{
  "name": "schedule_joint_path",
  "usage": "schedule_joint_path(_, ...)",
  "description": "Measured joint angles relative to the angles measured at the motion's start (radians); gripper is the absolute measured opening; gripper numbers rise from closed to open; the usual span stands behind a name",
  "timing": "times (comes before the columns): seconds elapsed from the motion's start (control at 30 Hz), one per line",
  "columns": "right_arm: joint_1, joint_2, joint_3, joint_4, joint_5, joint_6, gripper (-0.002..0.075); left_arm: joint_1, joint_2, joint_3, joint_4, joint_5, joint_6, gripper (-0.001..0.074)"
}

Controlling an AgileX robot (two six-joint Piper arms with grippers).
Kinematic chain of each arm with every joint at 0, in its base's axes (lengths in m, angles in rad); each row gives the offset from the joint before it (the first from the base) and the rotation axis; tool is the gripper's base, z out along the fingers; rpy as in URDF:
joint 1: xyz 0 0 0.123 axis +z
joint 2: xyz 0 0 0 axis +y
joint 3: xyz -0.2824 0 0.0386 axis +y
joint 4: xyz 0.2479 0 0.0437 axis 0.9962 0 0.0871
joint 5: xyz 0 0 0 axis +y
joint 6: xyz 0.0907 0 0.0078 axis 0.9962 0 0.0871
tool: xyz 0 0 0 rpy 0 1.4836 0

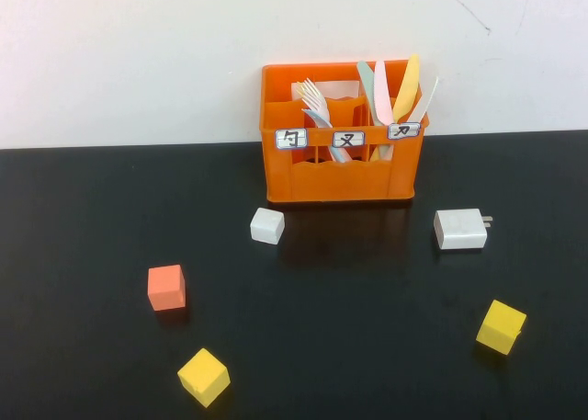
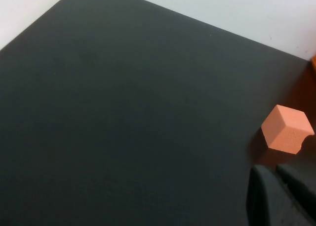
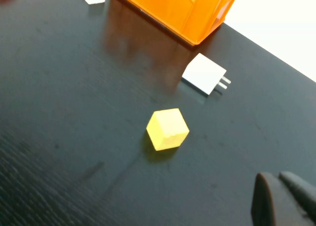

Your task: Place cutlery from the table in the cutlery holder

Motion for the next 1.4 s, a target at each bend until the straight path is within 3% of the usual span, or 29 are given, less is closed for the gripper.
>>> schedule_joint_path(1.4, 0.000, 0.000, 0.000, 0.000, 0.000, 0.004, -0.0002, -0.072, -0.002, -0.002, 0.020, 0.008, 0.128, -0.0001)
